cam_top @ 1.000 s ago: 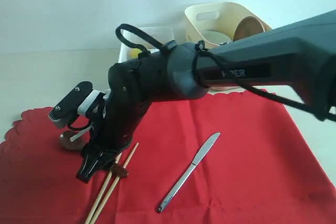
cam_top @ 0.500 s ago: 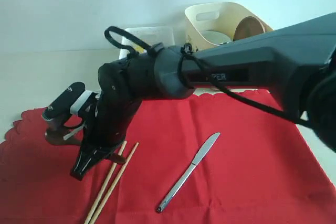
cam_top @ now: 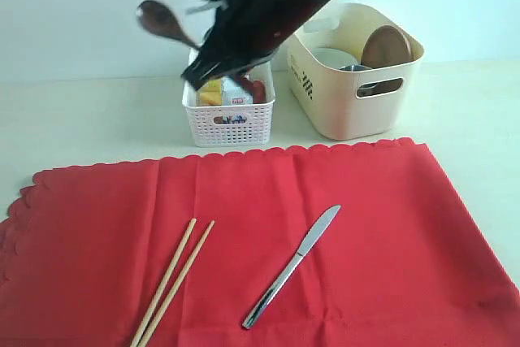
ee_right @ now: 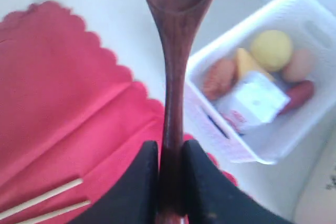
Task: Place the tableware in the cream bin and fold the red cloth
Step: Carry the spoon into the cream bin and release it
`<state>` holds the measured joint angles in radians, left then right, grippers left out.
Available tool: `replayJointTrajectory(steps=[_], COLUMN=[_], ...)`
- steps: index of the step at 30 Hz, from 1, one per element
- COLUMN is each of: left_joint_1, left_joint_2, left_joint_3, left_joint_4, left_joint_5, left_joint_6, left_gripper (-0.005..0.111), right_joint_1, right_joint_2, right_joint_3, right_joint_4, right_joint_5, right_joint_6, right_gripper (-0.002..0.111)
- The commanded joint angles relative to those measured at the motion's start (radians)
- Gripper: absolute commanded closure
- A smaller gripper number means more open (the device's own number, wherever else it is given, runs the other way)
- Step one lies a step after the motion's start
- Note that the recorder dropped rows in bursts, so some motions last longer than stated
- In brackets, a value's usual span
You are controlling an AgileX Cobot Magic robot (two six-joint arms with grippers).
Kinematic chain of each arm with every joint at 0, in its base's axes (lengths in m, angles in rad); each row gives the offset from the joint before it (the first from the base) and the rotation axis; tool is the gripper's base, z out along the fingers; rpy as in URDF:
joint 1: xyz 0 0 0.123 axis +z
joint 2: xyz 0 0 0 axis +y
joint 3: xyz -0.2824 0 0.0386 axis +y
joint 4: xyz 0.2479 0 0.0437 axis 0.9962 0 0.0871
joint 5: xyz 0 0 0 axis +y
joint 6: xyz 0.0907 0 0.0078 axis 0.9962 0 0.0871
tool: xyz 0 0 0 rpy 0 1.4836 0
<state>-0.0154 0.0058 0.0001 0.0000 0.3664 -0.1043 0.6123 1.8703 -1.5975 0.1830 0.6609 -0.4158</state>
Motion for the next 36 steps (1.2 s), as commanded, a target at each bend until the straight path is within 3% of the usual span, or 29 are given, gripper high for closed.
replayJointTrajectory(steps=[1, 7, 13, 23, 36], left_joint_1=[-0.005, -0.005, -0.005, -0.005, -0.005], left_joint_2=[-0.006, -0.006, -0.006, -0.006, -0.006], left_joint_3=[0.0, 0.0, 0.0, 0.0, 0.0], left_joint_4=[0.0, 0.0, 0.0, 0.0, 0.0], left_joint_5=[-0.008, -0.008, -0.008, -0.008, -0.008], left_joint_6=[-0.003, -0.003, -0.003, -0.003, -0.003], left_gripper=[0.106, 0.106, 0.106, 0.106, 0.106], right_joint_1=[-0.159, -0.343, -0.449, -0.471, -0.471], right_joint_2=[-0.019, 0.006, 0.081, 0.252, 0.369], right_joint_3=[-0.005, -0.005, -0.005, -0.022, -0.13], right_joint_4=[0.091, 0.368, 0.576, 0.613, 0.656], right_joint_5=[-0.051, -0.119, -0.217, -0.383, -0.3], right_joint_6=[-0.019, -0.223, -0.38, -0.513, -0.522], right_gripper=[0.108, 0.108, 0.108, 0.108, 0.108])
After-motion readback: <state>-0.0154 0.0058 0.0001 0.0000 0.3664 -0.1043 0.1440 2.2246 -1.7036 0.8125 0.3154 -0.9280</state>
